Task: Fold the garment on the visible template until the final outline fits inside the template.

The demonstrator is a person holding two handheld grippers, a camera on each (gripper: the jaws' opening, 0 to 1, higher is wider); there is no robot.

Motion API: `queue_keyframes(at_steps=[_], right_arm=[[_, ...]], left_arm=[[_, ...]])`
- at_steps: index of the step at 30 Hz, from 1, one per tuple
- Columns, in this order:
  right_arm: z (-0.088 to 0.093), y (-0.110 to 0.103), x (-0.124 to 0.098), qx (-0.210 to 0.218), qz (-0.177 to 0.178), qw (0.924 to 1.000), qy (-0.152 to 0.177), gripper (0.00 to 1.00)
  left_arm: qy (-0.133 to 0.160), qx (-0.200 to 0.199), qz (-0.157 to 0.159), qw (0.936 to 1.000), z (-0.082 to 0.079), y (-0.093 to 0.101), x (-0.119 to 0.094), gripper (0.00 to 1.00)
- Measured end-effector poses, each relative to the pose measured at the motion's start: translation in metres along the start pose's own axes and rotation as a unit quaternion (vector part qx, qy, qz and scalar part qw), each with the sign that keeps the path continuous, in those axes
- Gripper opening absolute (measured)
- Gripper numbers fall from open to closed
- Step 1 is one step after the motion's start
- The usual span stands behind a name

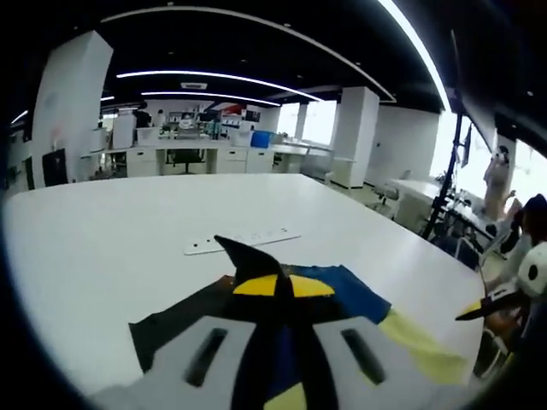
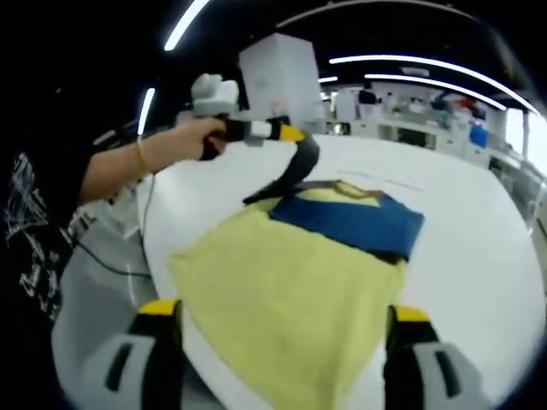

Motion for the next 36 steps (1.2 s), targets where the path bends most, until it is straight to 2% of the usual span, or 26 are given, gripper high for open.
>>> queue_keyframes(at_steps=[20, 36], right_arm=[[0.003, 0.0, 0.006, 0.004, -0.006, 0.9999, -0.013, 0.99], [0.005, 0.004, 0.005, 0.005, -0.002, 0.9998, -0.02, 0.99]], left_arm=[[-0.014, -0.003, 0.03, 0.9994, 0.015, 0.023, 0.035, 0.0], [-0.005, -0.001, 0.065, 0.9979, 0.019, 0.042, 0.052, 0.0]])
Point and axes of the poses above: the point that each gripper's makers call its tool centre point, and the gripper's own axes: x roughly forward along the fingers, y roughly to its right, z roughly out of its underside, the point moved 5 cm from there along -x, roughly backward along the fingers, and after that the axes turned 13 degrees about z, right-handed, at the moved point
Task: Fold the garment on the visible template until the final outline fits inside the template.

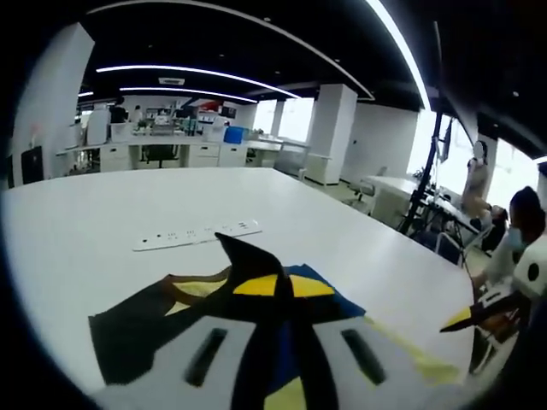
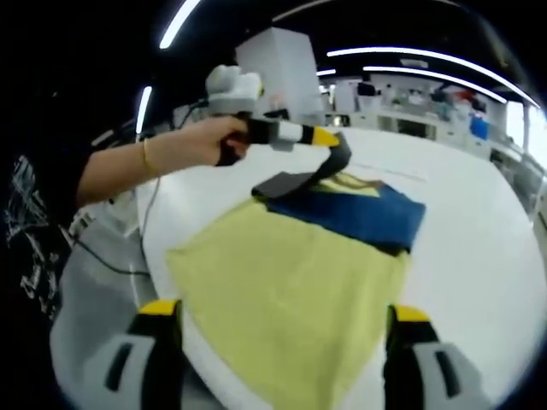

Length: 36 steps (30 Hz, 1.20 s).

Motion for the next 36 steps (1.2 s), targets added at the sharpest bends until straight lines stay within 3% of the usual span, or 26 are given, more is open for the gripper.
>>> queue_keyframes(at_steps=[8, 22, 36], right_arm=[[0.001, -0.002, 0.0, 0.002, -0.002, 1.0, 0.001, 0.99], [0.006, 0.002, 0.0, 0.008, 0.002, 1.0, -0.003, 0.99], [0.008, 0.004, 0.001, 0.013, 0.003, 0.9999, -0.006, 0.99]], left_arm=[[0.013, -0.028, 0.011, 0.9995, 0.001, 0.007, 0.008, 0.0], [0.003, -0.025, 0.055, 0.9982, 0.012, 0.032, 0.03, 0.0], [-0.032, -0.028, 0.071, 0.9966, 0.042, 0.048, 0.05, 0.0]])
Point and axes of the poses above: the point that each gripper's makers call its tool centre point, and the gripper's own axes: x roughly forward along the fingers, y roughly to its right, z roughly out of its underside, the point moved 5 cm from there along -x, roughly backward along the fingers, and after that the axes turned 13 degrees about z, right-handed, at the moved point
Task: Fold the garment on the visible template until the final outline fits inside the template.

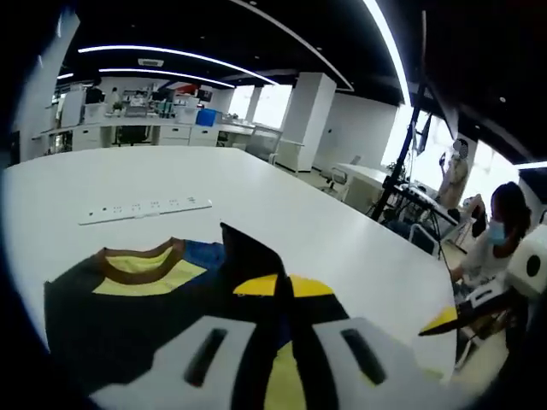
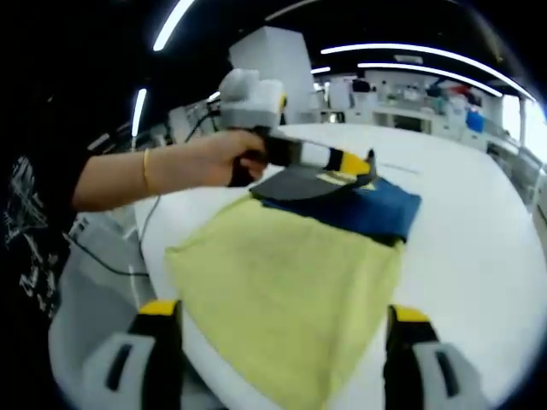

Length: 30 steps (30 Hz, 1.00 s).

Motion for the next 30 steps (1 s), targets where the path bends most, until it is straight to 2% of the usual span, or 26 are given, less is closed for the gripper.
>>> queue_keyframes(at_steps=[5, 7, 10, 12, 20, 26, 30], right_arm=[[0.0, -0.001, 0.002, 0.001, -0.001, 1.0, 0.001, 0.99], [-0.001, -0.002, 0.002, 0.002, -0.002, 1.0, 0.002, 0.99], [-0.001, -0.002, 0.002, 0.002, -0.001, 1.0, 0.003, 0.99], [-0.001, -0.001, 0.002, 0.003, 0.0, 1.0, 0.003, 0.99], [-0.002, -0.001, 0.002, 0.0, -0.002, 1.0, 0.005, 0.99], [-0.004, 0.0, 0.001, -0.008, -0.008, 0.9999, 0.007, 0.99], [-0.004, -0.001, 0.001, -0.017, -0.013, 0.9998, 0.002, 0.99]], left_arm=[[-0.018, -0.016, -0.006, 0.9997, 0.012, -0.001, 0.008, 0.0], [-0.024, -0.02, -0.002, 0.9995, 0.017, -0.001, 0.01, 0.0], [-0.048, -0.023, 0.013, 0.9985, 0.03, 0.001, 0.014, 0.01], [-0.058, -0.012, 0.015, 0.9981, 0.034, 0.003, 0.014, 0.05], [-0.054, 0.014, 0.028, 0.998, 0.034, 0.006, 0.007, 0.42], [-0.045, 0.033, 0.027, 0.9981, 0.029, 0.004, -0.011, 0.68], [-0.044, 0.046, 0.025, 0.9976, 0.027, 0.006, -0.026, 0.79]])
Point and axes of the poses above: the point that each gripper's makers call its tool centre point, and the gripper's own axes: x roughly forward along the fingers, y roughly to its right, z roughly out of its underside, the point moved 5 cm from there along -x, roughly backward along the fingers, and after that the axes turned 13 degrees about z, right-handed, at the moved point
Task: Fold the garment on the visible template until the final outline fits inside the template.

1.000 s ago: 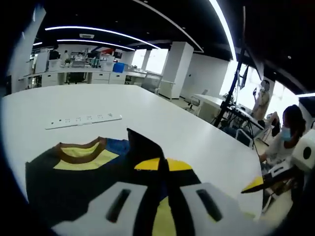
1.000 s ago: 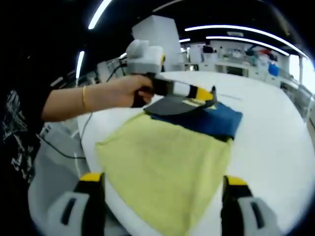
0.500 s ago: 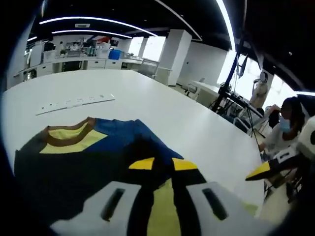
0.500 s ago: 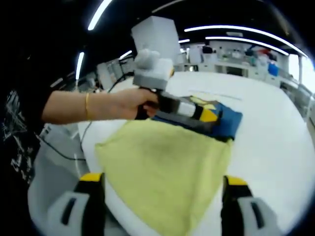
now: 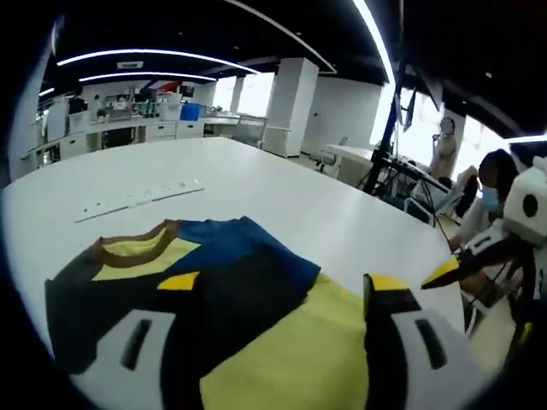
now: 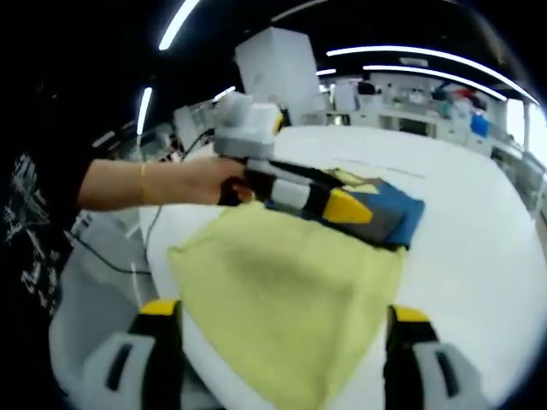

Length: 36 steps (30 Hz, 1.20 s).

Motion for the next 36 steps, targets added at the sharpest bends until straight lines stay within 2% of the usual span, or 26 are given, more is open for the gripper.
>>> queue_keyframes(at_steps=[8, 16, 26, 30, 31, 36], right_arm=[[0.003, -0.003, 0.001, -0.019, -0.015, 0.9996, -0.012, 0.99], [0.011, -0.005, -0.001, -0.044, -0.03, 0.9982, -0.027, 0.99], [0.016, -0.007, -0.008, -0.063, -0.035, 0.9968, -0.035, 0.99], [0.017, -0.009, -0.009, -0.069, -0.037, 0.9963, -0.035, 0.99], [0.021, -0.011, -0.01, -0.076, -0.038, 0.9956, -0.041, 0.97], [0.027, -0.011, -0.011, -0.083, -0.037, 0.9946, -0.05, 0.94]], left_arm=[[-0.008, 0.02, 0.005, 0.9998, 0.007, 0.011, -0.035, 0.93], [-0.013, 0.024, 0.007, 0.9996, 0.016, 0.019, -0.071, 0.99], [-0.029, 0.038, 0.018, 0.9987, 0.032, 0.031, -0.118, 0.99], [-0.027, 0.028, 0.024, 0.999, 0.037, 0.034, -0.136, 0.99], [-0.031, 0.028, 0.019, 0.999, 0.046, 0.038, -0.155, 0.97], [-0.051, 0.036, 0.021, 0.9978, 0.063, 0.049, -0.178, 0.92]])
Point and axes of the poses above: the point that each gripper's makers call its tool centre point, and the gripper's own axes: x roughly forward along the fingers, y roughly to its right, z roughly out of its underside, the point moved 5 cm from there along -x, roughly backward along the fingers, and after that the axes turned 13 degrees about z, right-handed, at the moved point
